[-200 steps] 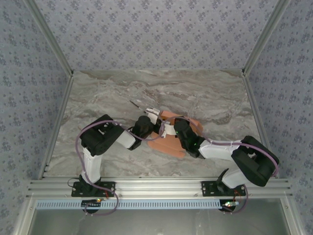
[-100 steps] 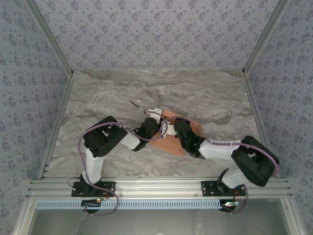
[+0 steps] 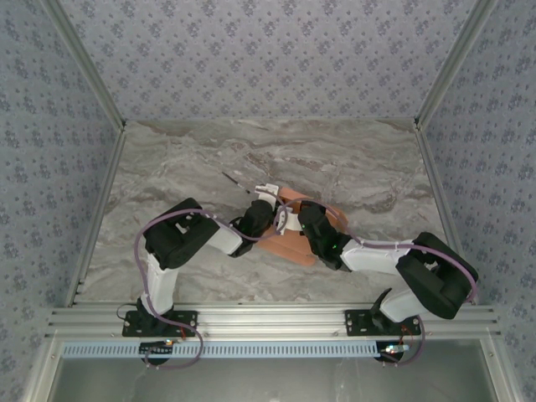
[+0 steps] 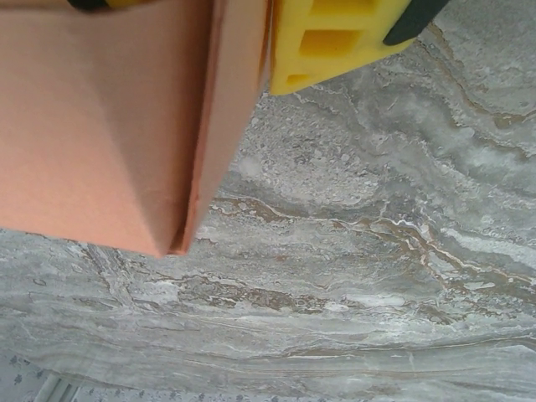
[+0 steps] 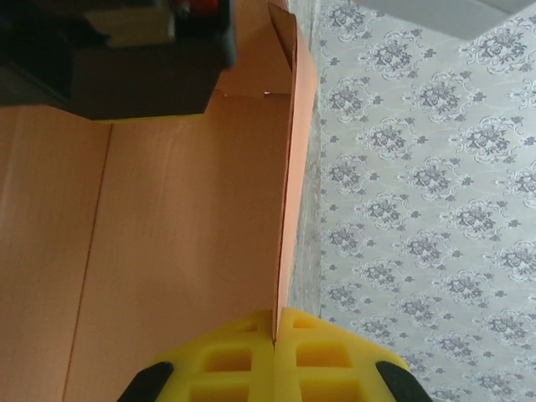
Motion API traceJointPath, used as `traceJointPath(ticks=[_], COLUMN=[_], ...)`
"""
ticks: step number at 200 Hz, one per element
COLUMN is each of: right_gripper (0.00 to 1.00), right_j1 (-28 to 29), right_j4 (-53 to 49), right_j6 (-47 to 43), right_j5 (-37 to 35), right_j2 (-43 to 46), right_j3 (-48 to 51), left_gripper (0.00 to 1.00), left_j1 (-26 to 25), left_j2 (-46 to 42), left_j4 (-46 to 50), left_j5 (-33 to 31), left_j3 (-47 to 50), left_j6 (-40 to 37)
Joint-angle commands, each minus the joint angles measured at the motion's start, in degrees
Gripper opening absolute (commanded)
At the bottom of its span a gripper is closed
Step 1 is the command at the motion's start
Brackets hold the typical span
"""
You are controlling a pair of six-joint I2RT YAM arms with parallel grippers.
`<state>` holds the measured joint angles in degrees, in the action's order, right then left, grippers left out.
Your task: Fold the paper box
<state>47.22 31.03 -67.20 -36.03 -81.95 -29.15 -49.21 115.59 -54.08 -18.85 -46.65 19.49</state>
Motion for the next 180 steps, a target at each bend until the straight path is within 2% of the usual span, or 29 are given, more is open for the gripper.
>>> traceJointPath(ticks=[1,47,125,180], right_gripper=[0.00,0.00,0.00,0.00], right_j1=[0.71,0.46,0.42,0.41], right_j4=[-5.01,-5.28,-5.54,-5.91], right_j6=[1.09,1.15,1.45,1.54], right_j5=[0.97,1.18,1.22,1.27], right_j2=[0.75,0.76,0.76,0.88], right_j3=[1.11,0.85,0.61,0.39], left_gripper=[0.21,0.40,0.56,0.57], left_j1=[3.80,5.69,6.72,7.33], left_j2=[1.10,-0.80,-2.45,-3.53], left_j4=[-1.25,-2.66,-3.52,-3.40], left_j5=[-0.73,10.02,14.19,14.77], left_j3=[1.30,4.50,7.08,7.40], left_j6=[-0.44,-4.13,-6.38,-7.94])
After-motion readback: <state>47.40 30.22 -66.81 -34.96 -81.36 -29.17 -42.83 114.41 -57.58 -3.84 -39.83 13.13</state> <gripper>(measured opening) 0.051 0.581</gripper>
